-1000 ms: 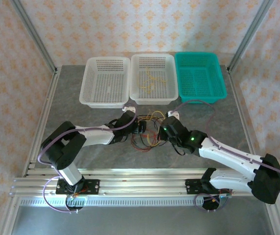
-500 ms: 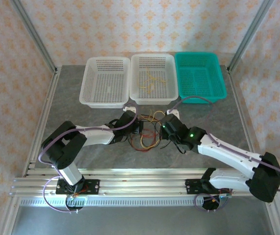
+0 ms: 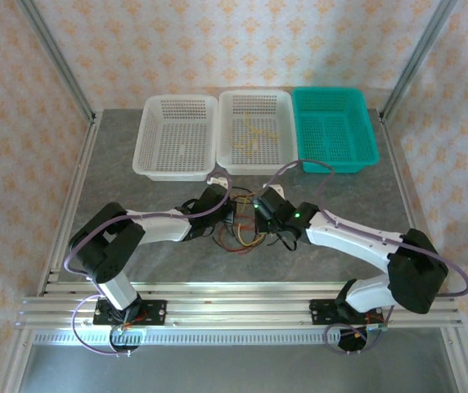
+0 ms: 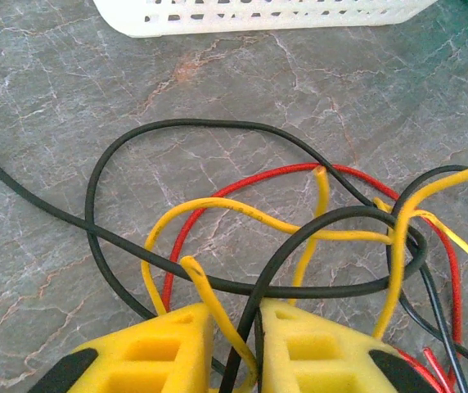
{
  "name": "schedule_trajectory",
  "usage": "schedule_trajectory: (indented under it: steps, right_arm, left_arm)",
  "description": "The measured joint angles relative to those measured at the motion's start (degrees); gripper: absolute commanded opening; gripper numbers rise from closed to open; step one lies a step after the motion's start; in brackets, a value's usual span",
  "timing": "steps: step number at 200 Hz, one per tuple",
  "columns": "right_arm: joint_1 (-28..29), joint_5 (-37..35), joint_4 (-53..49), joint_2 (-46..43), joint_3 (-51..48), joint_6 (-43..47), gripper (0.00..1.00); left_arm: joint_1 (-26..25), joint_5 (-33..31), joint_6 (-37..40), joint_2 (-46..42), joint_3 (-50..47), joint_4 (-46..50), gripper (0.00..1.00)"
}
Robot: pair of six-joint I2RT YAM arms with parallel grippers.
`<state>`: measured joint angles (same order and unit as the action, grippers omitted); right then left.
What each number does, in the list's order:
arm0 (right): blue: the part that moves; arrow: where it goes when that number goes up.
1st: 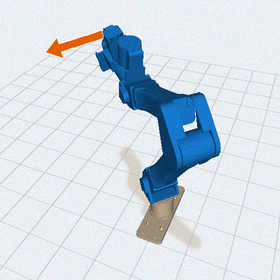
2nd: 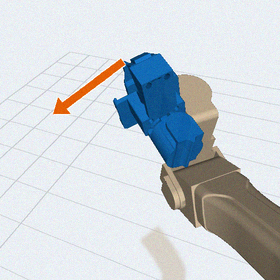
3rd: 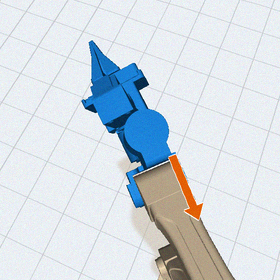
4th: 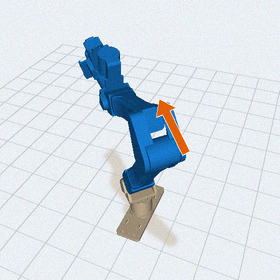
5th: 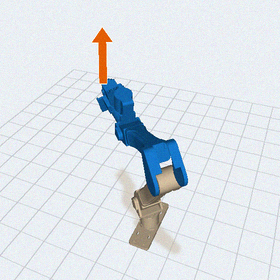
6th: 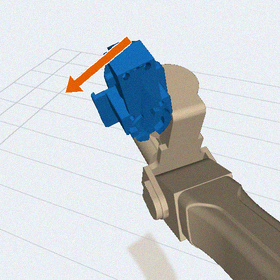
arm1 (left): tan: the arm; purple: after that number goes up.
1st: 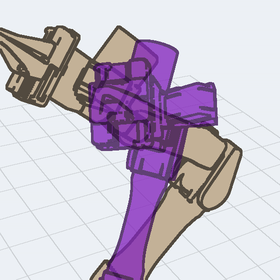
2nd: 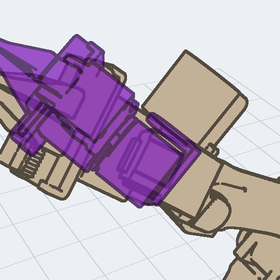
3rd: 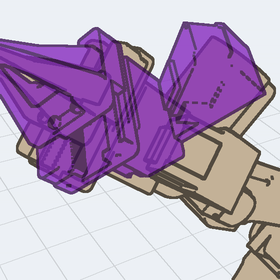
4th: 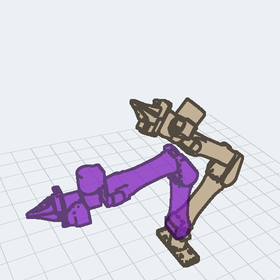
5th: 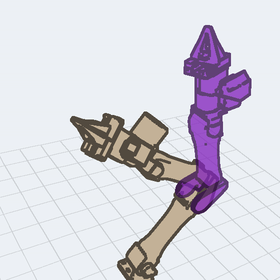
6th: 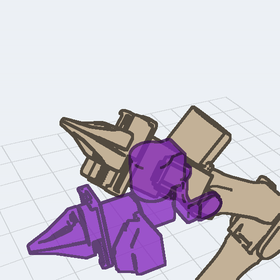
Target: Untangle the cables
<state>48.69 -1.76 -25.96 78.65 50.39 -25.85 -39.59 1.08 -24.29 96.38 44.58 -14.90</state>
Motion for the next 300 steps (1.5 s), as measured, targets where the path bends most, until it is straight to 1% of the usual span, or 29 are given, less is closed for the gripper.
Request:
schedule_trajectory:
  steps: [70, 122, 126, 137, 148, 160, 178, 200, 223, 252, 273, 300]
  right_arm:
    - [-0.11, 2.23, -0.04, 4.76, 0.63, 0.20, 0.00]
    - [-0.15, 2.14, -0.52, 4.09, 0.57, 0.20, 0.00]
    - [-0.15, 2.01, -0.61, 3.63, 0.50, 0.20, 0.00]
    - [-0.15, 1.55, -0.92, 1.99, 0.28, 0.20, 0.00]
    - [-0.15, 0.96, -1.38, 0.02, 0.07, 0.22, 0.00]
    - [-0.15, 0.02, -1.84, -1.90, -0.09, 0.22, 0.00]
    - [-0.15, -1.05, -1.97, -3.87, -0.09, 0.26, 0.00]
    - [-0.15, -1.81, -2.08, -4.61, -0.09, 0.61, 0.00]
    - [-0.15, -2.58, -2.60, -4.74, -0.09, 0.70, 0.00]
    - [-0.15, -2.97, -3.23, -6.40, -0.09, 1.42, 0.00]
    - [-0.15, -3.10, -3.32, -8.96, -0.07, 1.99, 0.00]
    - [-0.15, -3.48, -3.69, -12.00, 0.09, 3.04, 0.00]
  left_arm:
    - [0.00, 0.02, 0.00, -2.10, -0.15, -2.14, 0.22]
    - [0.02, -0.04, -0.02, -2.27, -0.15, -2.73, 0.22]
    - [0.00, -0.04, -0.02, -2.27, -0.15, -2.73, 0.23]
    - [0.02, 0.00, 0.02, -2.27, -0.15, -2.75, 0.31]
    - [0.15, 0.26, 0.02, -2.27, -0.17, -2.78, 0.40]
    - [0.37, 1.01, -0.31, -2.27, -0.48, -3.19, 0.52]
    - [1.05, 2.60, -0.15, -2.27, -1.64, -3.93, 0.66]
    - [2.32, 5.27, -0.28, -2.71, -3.82, -4.70, 0.76]
    - [4.07, 8.81, -0.22, -4.26, -6.12, -5.95, 0.81]
    - [5.90, 13.42, 0.55, -5.22, -6.82, -7.37, 0.81]
    - [5.99, 14.99, 2.69, -5.27, -6.82, -7.43, 0.82]
    - [5.95, 14.73, 6.45, -6.01, -6.80, -7.23, 0.84]
